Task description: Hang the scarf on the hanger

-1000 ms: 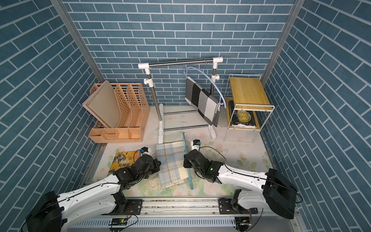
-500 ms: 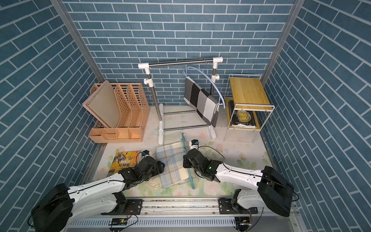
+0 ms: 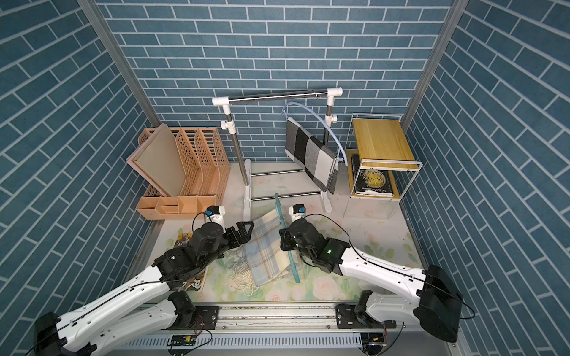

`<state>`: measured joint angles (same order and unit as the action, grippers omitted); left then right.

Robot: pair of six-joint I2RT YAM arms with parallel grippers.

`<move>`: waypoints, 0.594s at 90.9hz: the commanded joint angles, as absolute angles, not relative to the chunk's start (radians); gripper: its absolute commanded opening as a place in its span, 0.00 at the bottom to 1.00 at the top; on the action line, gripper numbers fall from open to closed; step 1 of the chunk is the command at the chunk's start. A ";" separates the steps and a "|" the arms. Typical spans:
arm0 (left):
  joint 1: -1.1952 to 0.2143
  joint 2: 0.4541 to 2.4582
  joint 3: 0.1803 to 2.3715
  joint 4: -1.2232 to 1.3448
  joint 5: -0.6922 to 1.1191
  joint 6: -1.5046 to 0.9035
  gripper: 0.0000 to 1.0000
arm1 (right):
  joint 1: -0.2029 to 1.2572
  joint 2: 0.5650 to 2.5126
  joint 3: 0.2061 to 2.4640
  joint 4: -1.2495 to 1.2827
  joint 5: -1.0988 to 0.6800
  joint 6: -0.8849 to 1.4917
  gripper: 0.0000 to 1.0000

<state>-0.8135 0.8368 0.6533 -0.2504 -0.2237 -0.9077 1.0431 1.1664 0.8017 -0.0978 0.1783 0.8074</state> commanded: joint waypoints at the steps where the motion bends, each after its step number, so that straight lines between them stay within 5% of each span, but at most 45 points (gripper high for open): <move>1: -0.807 0.835 0.682 -0.245 -0.236 -0.864 0.97 | 1.032 1.129 0.871 -0.158 0.175 0.736 0.00; 54: -0.807 0.813 0.946 -0.177 -0.242 -0.684 0.99 | 0.985 1.196 1.276 -0.414 -0.009 0.655 0.00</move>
<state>-0.8135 0.8288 0.9138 -0.2047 -0.2245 -0.7570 1.0019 1.1755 1.1969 -0.3679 0.0498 0.7166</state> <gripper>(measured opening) 0.996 0.117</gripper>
